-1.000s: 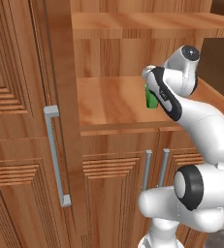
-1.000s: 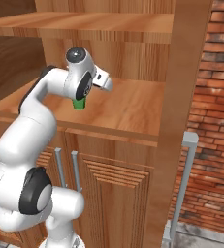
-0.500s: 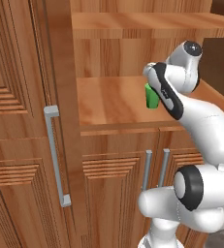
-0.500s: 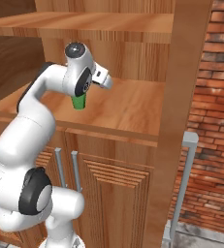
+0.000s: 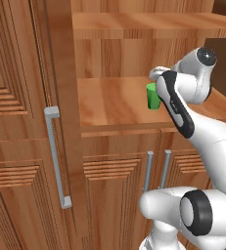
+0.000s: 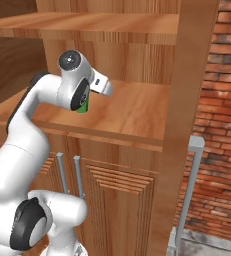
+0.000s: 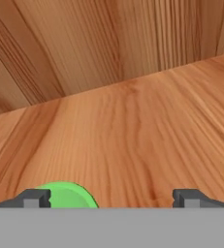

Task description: Open the cabinet directly in front. Then move the beer and the cup to the dining counter with the jar on it.

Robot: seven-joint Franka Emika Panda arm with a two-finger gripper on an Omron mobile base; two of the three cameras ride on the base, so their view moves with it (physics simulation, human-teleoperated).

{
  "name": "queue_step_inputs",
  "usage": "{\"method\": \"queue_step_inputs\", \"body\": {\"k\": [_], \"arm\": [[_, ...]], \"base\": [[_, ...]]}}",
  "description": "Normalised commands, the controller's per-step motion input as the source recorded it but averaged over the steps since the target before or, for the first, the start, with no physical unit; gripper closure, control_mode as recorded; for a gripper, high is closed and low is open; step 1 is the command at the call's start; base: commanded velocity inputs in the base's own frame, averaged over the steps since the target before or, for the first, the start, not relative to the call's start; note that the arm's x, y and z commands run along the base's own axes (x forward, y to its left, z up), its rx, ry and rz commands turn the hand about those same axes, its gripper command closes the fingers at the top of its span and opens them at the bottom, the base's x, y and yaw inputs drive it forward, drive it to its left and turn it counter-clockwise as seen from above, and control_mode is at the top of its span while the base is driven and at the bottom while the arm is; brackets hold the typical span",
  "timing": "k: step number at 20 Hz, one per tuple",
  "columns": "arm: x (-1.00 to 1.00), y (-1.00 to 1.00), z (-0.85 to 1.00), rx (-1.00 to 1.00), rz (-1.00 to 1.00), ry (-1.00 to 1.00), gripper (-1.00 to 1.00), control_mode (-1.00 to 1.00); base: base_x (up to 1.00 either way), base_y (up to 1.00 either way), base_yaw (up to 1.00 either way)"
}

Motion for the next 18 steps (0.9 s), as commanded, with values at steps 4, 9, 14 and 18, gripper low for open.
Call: {"method": "queue_step_inputs", "body": {"k": [4, 9, 14, 18], "arm": [[0.00, 0.00, 0.00, 0.00, 0.00, 0.00, -1.00, -1.00], [-0.02, 0.00, -0.01, 0.00, 0.00, 0.00, -1.00, -1.00], [0.00, 0.00, -0.07, 0.00, 0.00, 0.01, -1.00, -1.00], [0.00, 0.00, -0.19, 0.00, 0.00, 0.05, -1.00, -1.00]], "base": [[0.00, 0.00, 0.00], [0.00, 0.00, 0.00], [0.00, 0.00, 0.00], [0.00, 0.00, 0.00]]}}
